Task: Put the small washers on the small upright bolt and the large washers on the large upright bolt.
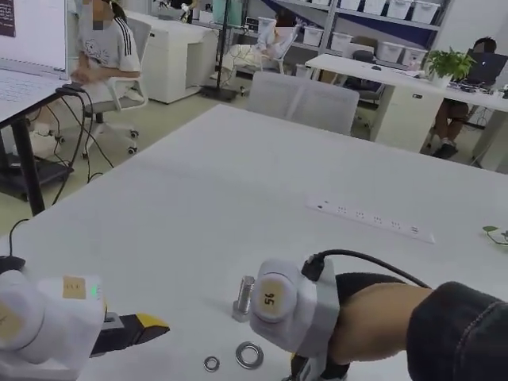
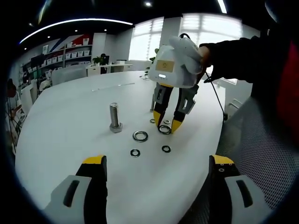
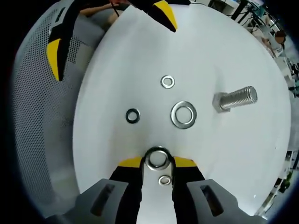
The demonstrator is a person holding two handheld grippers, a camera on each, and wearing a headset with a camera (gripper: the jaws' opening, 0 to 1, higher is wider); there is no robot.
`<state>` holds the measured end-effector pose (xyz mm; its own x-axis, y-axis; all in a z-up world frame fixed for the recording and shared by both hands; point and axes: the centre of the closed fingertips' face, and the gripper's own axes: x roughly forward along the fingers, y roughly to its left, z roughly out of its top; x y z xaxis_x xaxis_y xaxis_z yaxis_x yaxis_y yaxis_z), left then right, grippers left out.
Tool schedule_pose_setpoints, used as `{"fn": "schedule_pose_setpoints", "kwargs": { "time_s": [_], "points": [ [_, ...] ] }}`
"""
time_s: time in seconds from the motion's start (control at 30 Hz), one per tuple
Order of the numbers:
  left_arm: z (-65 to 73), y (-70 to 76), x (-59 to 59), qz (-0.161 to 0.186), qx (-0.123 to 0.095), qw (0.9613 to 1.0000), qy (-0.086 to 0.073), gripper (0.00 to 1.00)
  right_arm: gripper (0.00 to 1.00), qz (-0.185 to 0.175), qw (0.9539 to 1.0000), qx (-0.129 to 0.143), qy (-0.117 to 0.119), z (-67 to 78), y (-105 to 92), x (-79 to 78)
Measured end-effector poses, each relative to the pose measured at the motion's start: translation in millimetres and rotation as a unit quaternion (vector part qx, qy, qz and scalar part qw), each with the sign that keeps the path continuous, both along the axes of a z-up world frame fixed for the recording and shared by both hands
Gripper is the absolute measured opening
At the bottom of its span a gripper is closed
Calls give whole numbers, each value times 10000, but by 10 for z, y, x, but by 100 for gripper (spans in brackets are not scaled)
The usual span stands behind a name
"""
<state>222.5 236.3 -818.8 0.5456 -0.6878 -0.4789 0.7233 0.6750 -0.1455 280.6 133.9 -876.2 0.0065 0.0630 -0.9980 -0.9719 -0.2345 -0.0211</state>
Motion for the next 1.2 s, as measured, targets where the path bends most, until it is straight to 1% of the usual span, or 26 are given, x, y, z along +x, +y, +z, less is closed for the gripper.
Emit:
{"fn": "schedule_pose_setpoints", "kwargs": {
  "time_s": [0.07, 0.1, 0.13, 0.23, 0.3, 0.47, 0.57, 0.87, 0.93, 1.0, 1.1, 1.17, 1.2],
  "points": [
    [39, 21, -11, 40, -15, 10000, -45, 90, 24, -31, 10000, 34, -4, 3, -3, -3],
    [44, 28, -14, 54, -10, 10000, -55, 90, 24, -155, 9998, 101, 45, 5, -1, 2],
    [54, 32, -17, 65, -12, 10000, -66, 90, 24, -198, 9997, 132, 62, 7, -3, 5],
    [72, 27, -18, 67, -11, 9999, -90, 90, 24, -67, 9998, 159, 30, 10, -7, -5],
    [77, 30, -14, 67, 6, 9999, -102, 90, 24, 32, 9999, 123, -2, 11, -5, -10],
    [116, 57, -3, 121, -7, 9998, -172, 90, 24, 27, 9998, 171, 2, 12, -3, -4],
    [137, 64, 8, 164, -40, 9996, -233, 90, 23, -3, 9997, 247, 38, 13, -8, 3],
    [160, 91, 38, 267, -163, 9989, -335, 90, 23, -75, 9993, 351, 101, 15, -5, -12],
    [172, 94, 52, 290, -188, 9986, -410, 90, 23, -75, 9992, 362, 120, 17, -5, -22],
    [168, 99, 64, 333, -214, 9984, -414, 90, 23, -95, 9991, 379, 133, 21, -6, -24],
    [190, 92, 76, 353, -270, 9979, -479, 90, 23, -130, 9990, 399, 132, 29, -12, -8],
    [211, 95, 88, 363, -277, 9974, -566, 90, 23, -166, 9988, 430, 147, 53, -16, 6],
    [217, 95, 91, 367, -289, 9972, -584, 89, 23, -184, 9987, 457, 147, 64, -12, 12]
  ]
}}
